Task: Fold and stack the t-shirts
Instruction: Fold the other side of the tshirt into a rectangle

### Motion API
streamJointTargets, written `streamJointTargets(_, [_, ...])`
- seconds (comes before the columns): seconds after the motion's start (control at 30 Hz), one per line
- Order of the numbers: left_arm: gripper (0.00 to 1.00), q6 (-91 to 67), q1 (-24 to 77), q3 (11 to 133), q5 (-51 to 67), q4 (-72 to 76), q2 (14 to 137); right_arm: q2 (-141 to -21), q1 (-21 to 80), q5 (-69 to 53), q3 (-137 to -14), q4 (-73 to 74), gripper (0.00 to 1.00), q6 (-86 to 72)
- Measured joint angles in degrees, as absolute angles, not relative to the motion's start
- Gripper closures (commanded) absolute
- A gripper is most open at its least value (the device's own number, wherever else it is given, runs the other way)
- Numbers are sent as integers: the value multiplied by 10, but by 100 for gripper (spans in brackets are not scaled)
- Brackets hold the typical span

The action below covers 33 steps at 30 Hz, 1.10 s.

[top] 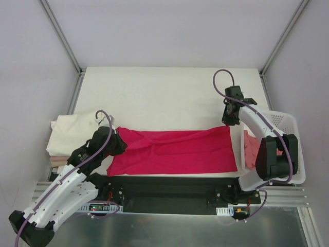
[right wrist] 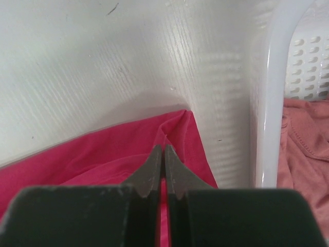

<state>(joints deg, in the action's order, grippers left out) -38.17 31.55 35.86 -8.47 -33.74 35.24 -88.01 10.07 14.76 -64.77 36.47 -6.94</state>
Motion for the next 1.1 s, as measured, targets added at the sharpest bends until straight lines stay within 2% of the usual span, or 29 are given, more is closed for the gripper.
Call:
streamJointTargets(0.17, [100, -418, 316, 300, -68, -369, 305, -867, 101, 148, -616, 364, 98, -70])
streamJointTargets(0.53, [100, -498, 316, 257, -62, -400, 286, -789, 101, 180, -536, 396, 94, -80])
streamJointTargets(0.67, [99, -513, 316, 255, -54, -403, 260, -789, 101, 192, -536, 406, 89, -85])
streamJointTargets(0.73, [99, -519, 316, 255, -45, -404, 253, -788, 101, 195, -533, 409, 81, -89])
streamJointTargets(0.83, [92, -528, 316, 251, -35, -406, 253, -784, 101, 199, -523, 415, 74, -94])
streamJointTargets(0.87, [83, -532, 316, 249, -33, -408, 254, -783, 101, 201, -520, 417, 72, -95])
streamJointTargets(0.9, [71, -536, 316, 246, -31, -411, 255, -782, 101, 201, -517, 420, 65, -96])
streamJointTargets(0.97, [43, -542, 316, 243, -28, -421, 258, -778, 103, 200, -514, 423, 58, -98])
streamJointTargets(1.0, [3, -545, 316, 243, -24, -425, 258, -775, 104, 199, -514, 424, 53, -97])
streamJointTargets(1.07, [1, -547, 316, 243, -18, -430, 256, -764, 107, 194, -514, 424, 44, -93])
streamJointTargets(1.1, [1, -553, 316, 243, -16, -432, 254, -758, 108, 187, -514, 424, 31, -90])
